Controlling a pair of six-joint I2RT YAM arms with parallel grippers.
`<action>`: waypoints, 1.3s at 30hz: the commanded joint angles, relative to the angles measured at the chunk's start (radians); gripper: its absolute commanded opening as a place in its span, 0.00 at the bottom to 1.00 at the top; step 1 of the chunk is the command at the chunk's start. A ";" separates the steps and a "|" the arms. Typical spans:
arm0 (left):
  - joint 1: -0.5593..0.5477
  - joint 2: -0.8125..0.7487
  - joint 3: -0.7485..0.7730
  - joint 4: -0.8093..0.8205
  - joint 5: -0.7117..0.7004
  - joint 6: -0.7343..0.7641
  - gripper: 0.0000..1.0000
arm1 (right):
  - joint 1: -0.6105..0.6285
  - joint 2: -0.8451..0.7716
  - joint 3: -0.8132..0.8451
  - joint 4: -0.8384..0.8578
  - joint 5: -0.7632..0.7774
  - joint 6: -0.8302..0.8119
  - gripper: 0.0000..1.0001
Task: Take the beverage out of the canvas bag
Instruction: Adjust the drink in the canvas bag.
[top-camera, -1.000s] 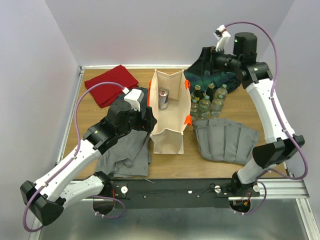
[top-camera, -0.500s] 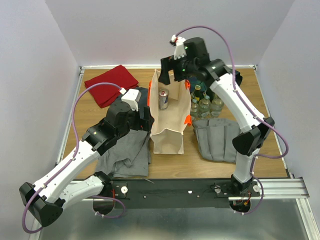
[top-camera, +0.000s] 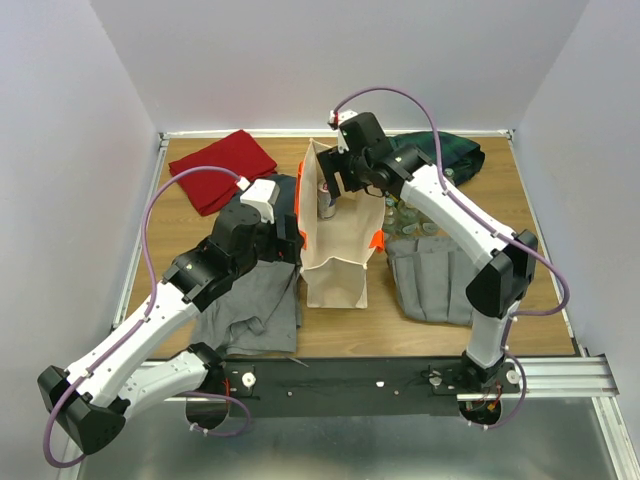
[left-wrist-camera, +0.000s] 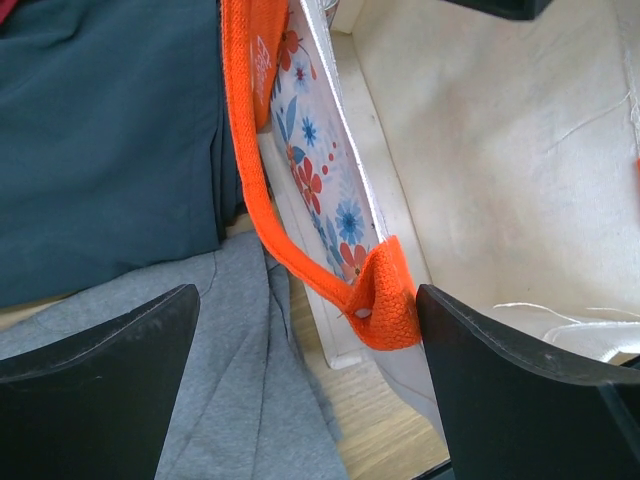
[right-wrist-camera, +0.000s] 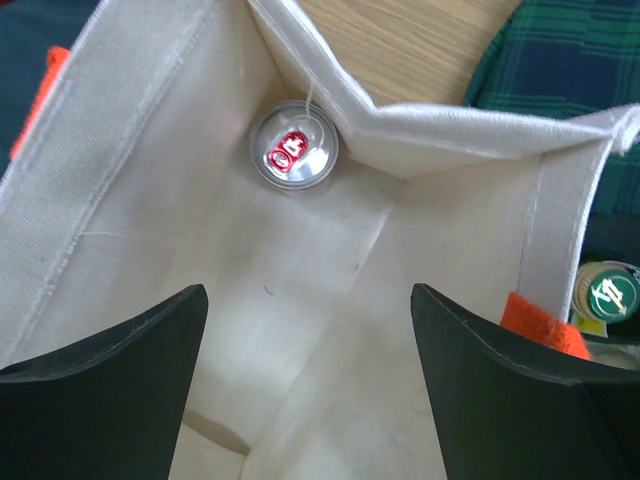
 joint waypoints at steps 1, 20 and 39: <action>0.006 0.000 -0.005 0.002 -0.024 -0.003 0.99 | 0.001 -0.064 -0.072 0.081 0.078 -0.002 0.88; 0.006 0.103 0.075 -0.024 0.157 0.040 0.83 | 0.001 0.032 -0.155 0.265 -0.014 -0.022 0.84; 0.006 0.143 0.116 -0.013 0.187 0.052 0.15 | 0.001 0.070 -0.192 0.305 0.046 -0.018 0.87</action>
